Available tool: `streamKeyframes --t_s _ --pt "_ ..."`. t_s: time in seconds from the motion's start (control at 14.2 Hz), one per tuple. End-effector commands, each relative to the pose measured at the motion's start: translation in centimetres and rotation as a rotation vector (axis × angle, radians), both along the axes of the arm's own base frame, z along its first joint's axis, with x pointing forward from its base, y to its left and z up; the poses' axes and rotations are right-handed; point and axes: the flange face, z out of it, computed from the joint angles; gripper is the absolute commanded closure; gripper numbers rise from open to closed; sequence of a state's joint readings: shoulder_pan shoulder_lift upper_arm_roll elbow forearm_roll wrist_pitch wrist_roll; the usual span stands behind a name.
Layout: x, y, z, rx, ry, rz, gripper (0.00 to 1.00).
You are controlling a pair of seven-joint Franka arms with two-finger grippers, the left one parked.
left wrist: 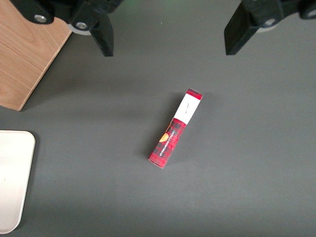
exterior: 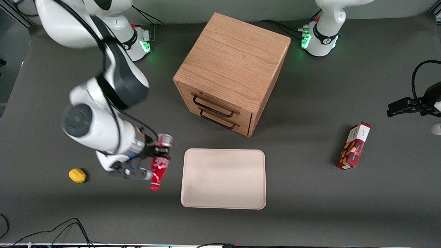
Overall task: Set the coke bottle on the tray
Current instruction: 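Carry the bottle with the right gripper over the cream tray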
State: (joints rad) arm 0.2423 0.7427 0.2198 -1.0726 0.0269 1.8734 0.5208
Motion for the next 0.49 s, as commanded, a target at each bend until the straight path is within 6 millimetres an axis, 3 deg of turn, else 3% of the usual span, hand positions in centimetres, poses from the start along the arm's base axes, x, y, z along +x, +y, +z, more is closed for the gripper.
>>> streamKeyframes --t_s 0.0,0.14,0.28,0.42 --pt "2.1 2.1 -7.6 0.046 -0.001 -0.003 1.00" --pt "2.3 3.0 -12.2 0.056 0.002 -0.058 1.00" --pt "2.0 4.5 -15.5 0.063 -0.011 -0.070 1.00" --pt "2.1 4.8 -17.7 0.068 -0.028 -0.076 1.00"
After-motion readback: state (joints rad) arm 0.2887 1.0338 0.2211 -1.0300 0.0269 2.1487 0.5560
